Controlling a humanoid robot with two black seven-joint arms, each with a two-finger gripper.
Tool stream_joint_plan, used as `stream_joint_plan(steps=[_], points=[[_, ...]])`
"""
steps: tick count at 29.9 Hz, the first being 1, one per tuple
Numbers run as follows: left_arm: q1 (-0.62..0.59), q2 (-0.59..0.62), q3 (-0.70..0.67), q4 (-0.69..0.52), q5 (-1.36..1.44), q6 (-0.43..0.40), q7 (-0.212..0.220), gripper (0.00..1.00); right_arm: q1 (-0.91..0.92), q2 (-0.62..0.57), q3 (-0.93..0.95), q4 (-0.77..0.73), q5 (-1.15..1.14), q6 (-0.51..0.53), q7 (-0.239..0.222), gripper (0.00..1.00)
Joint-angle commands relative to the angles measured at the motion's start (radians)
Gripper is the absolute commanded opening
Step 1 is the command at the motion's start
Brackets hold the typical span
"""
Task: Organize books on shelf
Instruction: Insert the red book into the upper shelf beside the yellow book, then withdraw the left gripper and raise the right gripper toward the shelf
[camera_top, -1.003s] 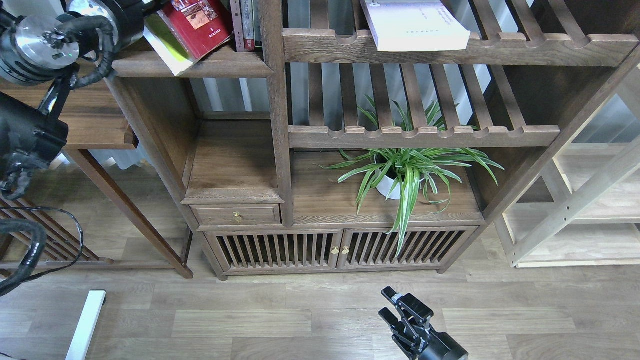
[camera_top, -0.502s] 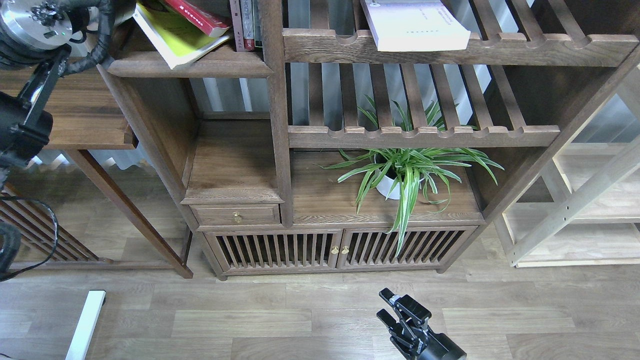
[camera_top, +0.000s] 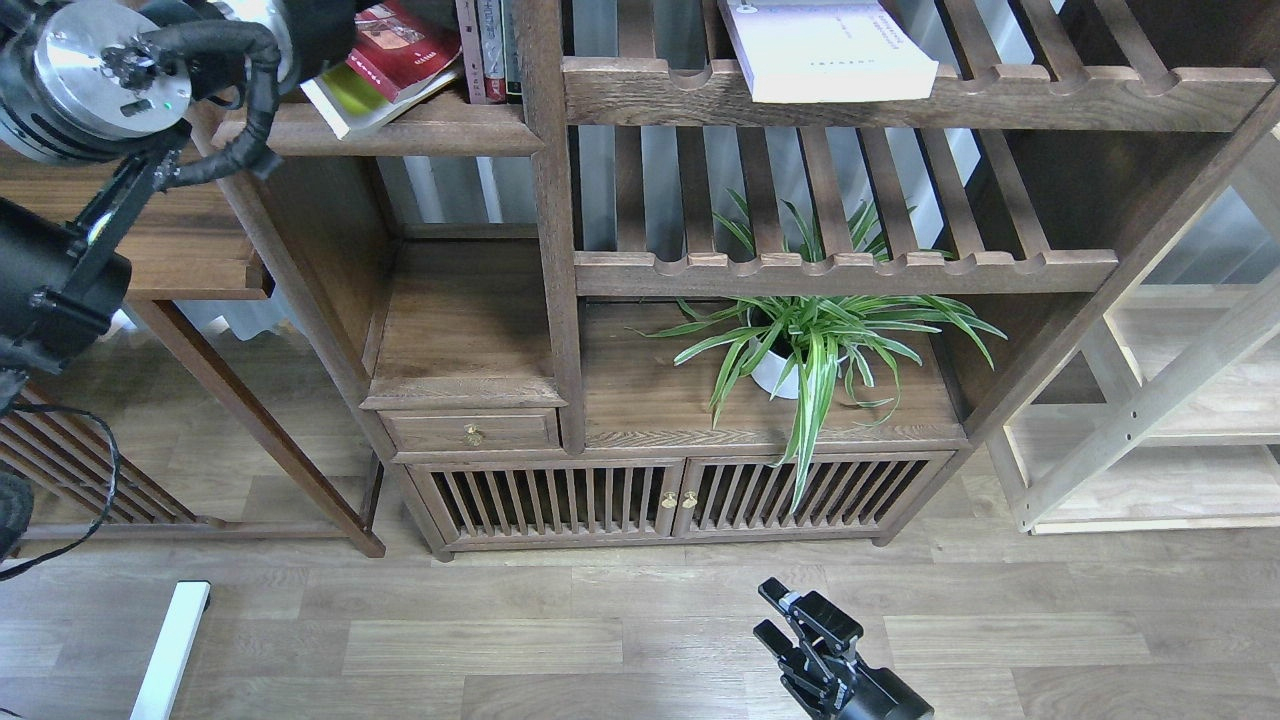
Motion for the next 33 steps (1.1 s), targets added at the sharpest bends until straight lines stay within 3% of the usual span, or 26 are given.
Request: stream_joint_plan(steps=[1,8,12,20,28,33], points=[[0.027,0.009,-0.014,-0.071,-0.063,0.000,0.000,0.94,0.001,-0.001,0.005,0.000,-0.001,0.000,0.000,0.70],[0.134,0.012,-0.098,-0.235,-0.080,0.000,0.000,0.94,0.012,0.006,0.020,0.002,-0.002,0.000,0.001,0.71],[0.237,0.012,-0.218,-0.299,-0.078,0.000,0.000,0.95,0.021,0.017,0.052,0.015,-0.002,0.000,0.001,0.71],[0.441,0.001,-0.358,-0.319,-0.080,0.000,0.000,0.97,0.063,0.049,0.061,0.035,-0.007,0.000,0.001,0.72],[0.732,-0.080,-0.434,-0.301,-0.077,-0.307,0.000,0.97,0.188,0.052,0.123,0.060,-0.009,0.000,0.006,0.72],[0.884,-0.123,-0.510,-0.215,-0.081,-0.517,0.000,0.97,0.265,0.097,0.166,0.095,-0.009,-0.004,0.003,0.74]])
